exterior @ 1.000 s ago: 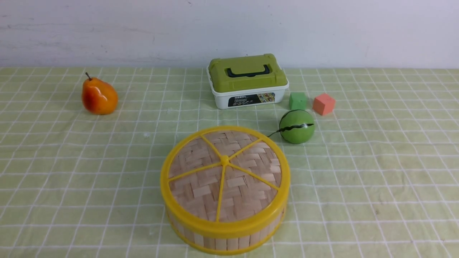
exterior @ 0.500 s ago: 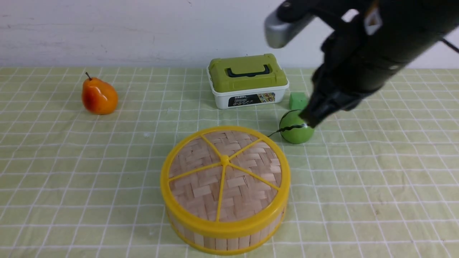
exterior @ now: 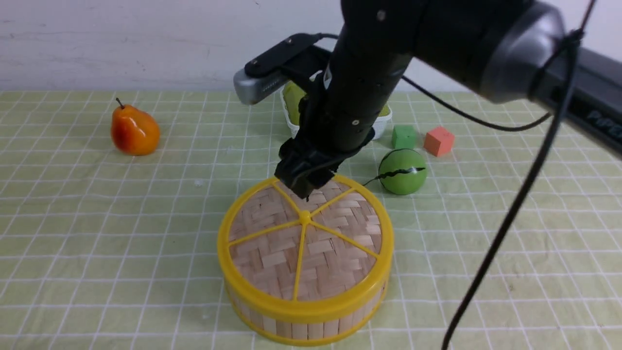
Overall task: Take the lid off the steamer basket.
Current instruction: Use the right arm to lift the lid of the steamer
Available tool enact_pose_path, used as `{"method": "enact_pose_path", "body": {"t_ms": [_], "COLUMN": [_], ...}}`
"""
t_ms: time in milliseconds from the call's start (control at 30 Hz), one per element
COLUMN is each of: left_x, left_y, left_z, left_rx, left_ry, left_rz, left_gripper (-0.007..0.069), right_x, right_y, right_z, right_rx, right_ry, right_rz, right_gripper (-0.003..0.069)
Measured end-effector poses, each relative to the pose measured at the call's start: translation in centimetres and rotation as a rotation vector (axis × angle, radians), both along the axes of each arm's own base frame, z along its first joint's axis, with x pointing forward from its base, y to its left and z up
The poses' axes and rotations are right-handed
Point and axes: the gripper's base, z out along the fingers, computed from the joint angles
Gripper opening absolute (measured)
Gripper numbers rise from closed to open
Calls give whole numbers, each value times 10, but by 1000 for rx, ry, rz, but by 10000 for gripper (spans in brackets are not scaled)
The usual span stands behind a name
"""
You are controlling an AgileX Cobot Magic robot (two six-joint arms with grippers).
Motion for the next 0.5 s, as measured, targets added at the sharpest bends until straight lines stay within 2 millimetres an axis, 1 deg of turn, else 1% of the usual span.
{"method": "enact_pose_path", "body": {"t_ms": [33, 100, 133, 267, 300, 333, 367, 433, 500], "left_x": [0, 0, 0, 0, 0, 0, 0, 0, 0], "left_y": [0, 0, 0, 0, 0, 0, 0, 0, 0], "left_z": [0, 0, 0, 0, 0, 0, 0, 0, 0], "left_rx": [0, 0, 0, 0, 0, 0, 0, 0, 0], "left_ry": [0, 0, 0, 0, 0, 0, 0, 0, 0], "left_rz": [0, 0, 0, 0, 0, 0, 0, 0, 0], "left_gripper": [239, 239, 239, 239, 239, 239, 239, 239, 239], "right_x": [2, 7, 9, 15, 16, 17, 17, 18, 18], "right_y": [1, 6, 8, 12, 13, 14, 14, 15, 15], "right_z": [-4, -20, -28, -50, -50, -57, -57, -59, -59], "right_rx": [-6, -27, -39, -68, -69, -78, -78, -80, -79], "right_ry": [6, 32, 46, 81, 83, 93, 93, 95, 94], "right_rz": [0, 0, 1, 1, 1, 1, 1, 1, 1], "right_gripper": [449, 448, 442, 403, 398, 377, 374, 336, 314]}}
